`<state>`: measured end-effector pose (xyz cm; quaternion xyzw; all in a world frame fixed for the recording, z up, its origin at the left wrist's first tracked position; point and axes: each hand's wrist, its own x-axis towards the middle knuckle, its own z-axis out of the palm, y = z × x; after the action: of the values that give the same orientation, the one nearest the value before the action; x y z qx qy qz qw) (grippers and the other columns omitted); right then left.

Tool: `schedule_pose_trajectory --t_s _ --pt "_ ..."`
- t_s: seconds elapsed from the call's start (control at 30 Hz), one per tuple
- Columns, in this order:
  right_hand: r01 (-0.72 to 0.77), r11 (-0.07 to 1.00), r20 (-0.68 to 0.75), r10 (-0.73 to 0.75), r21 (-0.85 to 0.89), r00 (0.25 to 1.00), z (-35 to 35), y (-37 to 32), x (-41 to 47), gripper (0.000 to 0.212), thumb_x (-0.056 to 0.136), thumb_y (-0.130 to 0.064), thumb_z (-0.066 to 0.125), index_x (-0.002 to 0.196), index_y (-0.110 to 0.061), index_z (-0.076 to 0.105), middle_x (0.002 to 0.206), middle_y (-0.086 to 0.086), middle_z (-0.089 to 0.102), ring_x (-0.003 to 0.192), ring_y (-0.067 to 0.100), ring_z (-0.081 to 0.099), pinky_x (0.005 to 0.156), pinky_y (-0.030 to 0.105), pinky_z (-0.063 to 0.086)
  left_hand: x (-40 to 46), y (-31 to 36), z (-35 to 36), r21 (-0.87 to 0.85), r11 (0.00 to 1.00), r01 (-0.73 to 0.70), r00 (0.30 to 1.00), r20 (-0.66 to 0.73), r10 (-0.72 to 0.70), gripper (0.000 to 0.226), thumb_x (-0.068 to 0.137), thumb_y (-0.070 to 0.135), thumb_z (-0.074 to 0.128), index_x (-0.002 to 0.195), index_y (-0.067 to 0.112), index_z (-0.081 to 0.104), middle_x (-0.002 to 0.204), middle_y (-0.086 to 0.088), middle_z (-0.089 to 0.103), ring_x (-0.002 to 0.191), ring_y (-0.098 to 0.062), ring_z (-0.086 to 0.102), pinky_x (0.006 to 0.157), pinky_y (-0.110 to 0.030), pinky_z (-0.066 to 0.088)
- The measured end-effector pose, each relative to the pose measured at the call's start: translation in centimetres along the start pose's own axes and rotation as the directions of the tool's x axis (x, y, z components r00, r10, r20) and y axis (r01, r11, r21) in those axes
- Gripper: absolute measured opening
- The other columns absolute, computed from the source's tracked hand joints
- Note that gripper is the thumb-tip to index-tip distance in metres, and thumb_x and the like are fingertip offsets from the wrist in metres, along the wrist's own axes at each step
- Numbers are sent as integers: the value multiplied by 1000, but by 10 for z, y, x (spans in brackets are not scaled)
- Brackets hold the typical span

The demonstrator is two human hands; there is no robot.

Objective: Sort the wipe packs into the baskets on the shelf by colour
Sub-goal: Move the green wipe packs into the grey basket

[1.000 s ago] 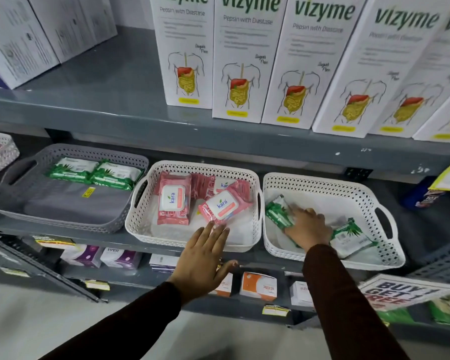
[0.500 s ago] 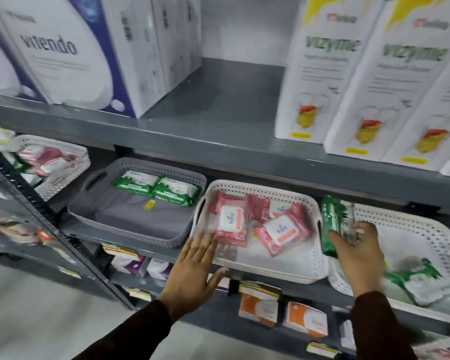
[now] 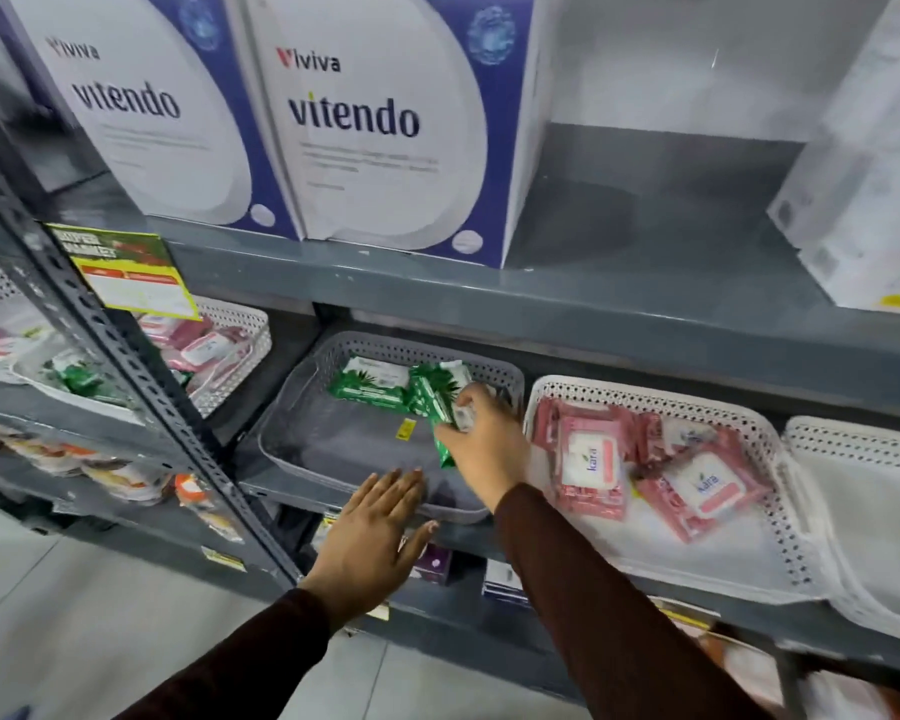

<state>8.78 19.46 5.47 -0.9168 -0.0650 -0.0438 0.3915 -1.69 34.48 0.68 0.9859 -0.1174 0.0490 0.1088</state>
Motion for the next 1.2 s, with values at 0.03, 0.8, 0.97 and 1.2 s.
schedule_pose_trajectory --t_s 0.03,0.8,0.97,1.2 --pt "-11 993 36 15 -118 999 11 -3 4 37 86 -37 69 119 -22 57 118 10 61 97 34 66 76 38 53 0 -3 0 -1 1000 -8 1000 -1 8 59 98 50 33 140 11 50 146 -6 50 136 -25 44 116 -35 17" --pt "-572 803 -484 573 170 661 -277 261 -100 24 90 -10 57 108 -9 72 116 17 72 109 36 65 92 37 49 40 205 47 -135 971 -199 977 50 207 68 97 52 21 142 7 45 148 -12 46 142 -31 34 120 -43 19" --pt "-810 582 -431 715 -69 551 -341 327 -108 53 88 -23 59 138 -6 49 141 28 48 130 45 45 109 47 40 52 256 61 -133 972 -195 977 64 205 68 99 55 17 149 12 34 155 -7 36 147 -23 22 122 -36 9" --pt "-843 529 -330 782 -99 529 -348 360 -94 66 82 -38 73 137 -18 42 141 26 33 116 47 54 96 46 48 52 279 66 -100 981 -166 984 43 171 70 95 54 15 147 12 37 152 -8 42 145 -23 26 121 -38 10"
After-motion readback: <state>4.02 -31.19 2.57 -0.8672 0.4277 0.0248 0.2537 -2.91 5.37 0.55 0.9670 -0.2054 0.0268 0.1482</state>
